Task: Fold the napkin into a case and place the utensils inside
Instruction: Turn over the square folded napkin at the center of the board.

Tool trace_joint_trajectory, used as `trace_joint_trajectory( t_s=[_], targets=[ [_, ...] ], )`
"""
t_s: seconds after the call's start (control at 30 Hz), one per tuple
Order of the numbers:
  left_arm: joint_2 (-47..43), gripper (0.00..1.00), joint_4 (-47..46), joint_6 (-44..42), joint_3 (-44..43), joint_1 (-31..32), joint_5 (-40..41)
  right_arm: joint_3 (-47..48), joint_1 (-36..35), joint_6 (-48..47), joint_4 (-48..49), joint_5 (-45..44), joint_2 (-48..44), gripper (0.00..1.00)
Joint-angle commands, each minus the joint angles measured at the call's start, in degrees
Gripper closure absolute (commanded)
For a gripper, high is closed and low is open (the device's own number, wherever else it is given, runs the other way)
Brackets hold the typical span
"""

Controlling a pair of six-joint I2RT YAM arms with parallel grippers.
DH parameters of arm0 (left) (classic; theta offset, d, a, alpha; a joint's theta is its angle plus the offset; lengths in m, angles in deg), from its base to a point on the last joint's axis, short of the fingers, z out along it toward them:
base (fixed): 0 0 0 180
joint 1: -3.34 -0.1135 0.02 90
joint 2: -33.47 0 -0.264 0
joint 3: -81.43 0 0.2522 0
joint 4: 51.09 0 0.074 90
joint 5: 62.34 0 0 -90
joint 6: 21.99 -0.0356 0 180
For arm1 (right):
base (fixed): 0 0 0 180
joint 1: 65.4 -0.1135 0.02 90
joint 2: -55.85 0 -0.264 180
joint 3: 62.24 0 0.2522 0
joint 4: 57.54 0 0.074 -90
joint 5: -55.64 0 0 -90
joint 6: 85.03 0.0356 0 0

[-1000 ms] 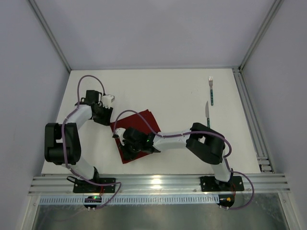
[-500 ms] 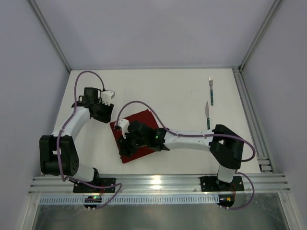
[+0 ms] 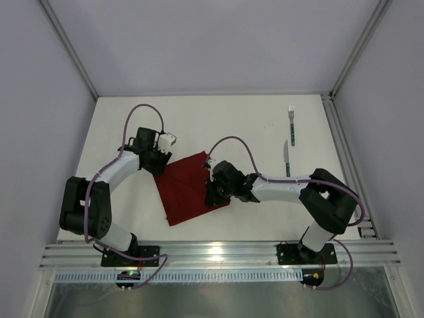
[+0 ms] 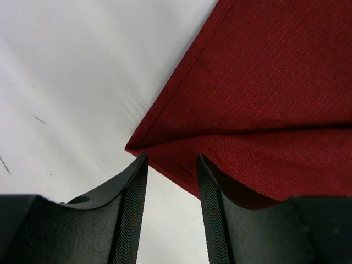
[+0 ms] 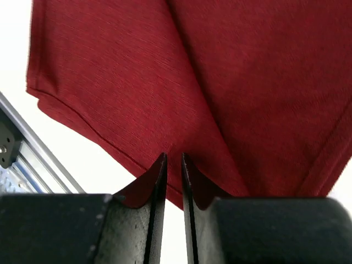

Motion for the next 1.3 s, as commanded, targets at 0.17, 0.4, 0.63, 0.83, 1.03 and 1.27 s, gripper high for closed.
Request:
trace_joint_trajectory(
  t_s=[0.17,0.4,0.63,0.83,1.03,1.27],
  targets=[
    [2.9,0.59,-1.6,-2.3,4.6,0.6,2.3,-1.8,2.6,3.8,4.9,-0.2,-0.9,0.83],
    [3.6,0.62,-3.3,-3.4,6.8,0.8,5.4,-4.6,5.0,6.8,4.4,-1.2,-2.9,0.84],
    [2.3,0.62,-3.5,-3.0,7.2,0.8,3.5,-7.6,8.5,7.2,0.8,-2.9,-7.5,0.85],
    [1.0,0.61,-2.9,-2.8,6.7,0.8,2.1,-8.7,8.7,-2.3,-3.6,-2.7,-16.4,0.76],
    [0.7,0.61,-2.8,-3.0,6.6,0.8,2.6,-7.4,8.8,-23.5,-12.4,-6.1,-24.3,0.57],
    [0.7,0.61,-3.3,-2.4,6.6,0.8,2.2,-5.8,8.6,-56.5,-16.8,5.2,-28.0,0.44]
  ],
)
